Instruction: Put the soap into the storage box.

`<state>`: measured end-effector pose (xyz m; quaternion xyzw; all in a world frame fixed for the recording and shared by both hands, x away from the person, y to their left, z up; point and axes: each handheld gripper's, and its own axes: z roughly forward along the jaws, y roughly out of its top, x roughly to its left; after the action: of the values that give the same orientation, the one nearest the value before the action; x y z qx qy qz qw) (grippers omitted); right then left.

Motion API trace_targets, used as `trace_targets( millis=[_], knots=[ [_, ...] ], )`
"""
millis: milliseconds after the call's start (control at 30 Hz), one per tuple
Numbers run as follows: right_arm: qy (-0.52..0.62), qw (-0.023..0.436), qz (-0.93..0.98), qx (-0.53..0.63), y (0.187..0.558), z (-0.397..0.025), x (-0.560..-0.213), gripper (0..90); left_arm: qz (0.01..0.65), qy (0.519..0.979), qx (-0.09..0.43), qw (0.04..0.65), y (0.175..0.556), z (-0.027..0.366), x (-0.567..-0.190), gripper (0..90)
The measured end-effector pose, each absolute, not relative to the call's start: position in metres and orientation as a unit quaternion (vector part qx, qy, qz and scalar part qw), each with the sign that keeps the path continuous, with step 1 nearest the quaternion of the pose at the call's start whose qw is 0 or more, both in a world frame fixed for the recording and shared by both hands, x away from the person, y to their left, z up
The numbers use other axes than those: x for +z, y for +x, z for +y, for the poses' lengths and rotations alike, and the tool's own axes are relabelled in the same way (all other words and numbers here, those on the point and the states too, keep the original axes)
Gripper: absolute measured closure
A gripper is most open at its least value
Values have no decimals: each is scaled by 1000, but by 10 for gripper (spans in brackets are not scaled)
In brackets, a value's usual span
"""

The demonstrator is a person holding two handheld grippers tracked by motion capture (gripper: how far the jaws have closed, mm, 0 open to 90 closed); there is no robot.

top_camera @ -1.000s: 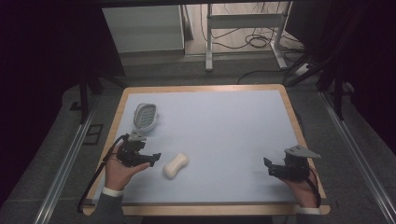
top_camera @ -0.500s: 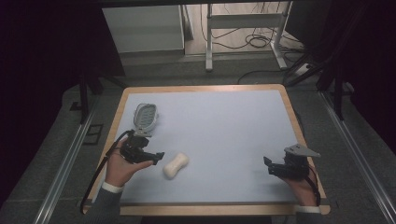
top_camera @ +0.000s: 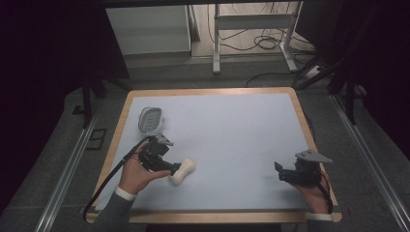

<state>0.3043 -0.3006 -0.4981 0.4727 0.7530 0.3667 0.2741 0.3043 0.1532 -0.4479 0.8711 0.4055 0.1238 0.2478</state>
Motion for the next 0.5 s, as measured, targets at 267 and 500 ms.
trace_targets(
  millis=[267,500],
  knots=[
    [472,277,754,362,304,-300,-499,88,398,885,99,219,311,134,-472,208],
    [473,278,756,358,304,-299,-500,87,397,892,85,200,317,126,-485,220]
  ],
)
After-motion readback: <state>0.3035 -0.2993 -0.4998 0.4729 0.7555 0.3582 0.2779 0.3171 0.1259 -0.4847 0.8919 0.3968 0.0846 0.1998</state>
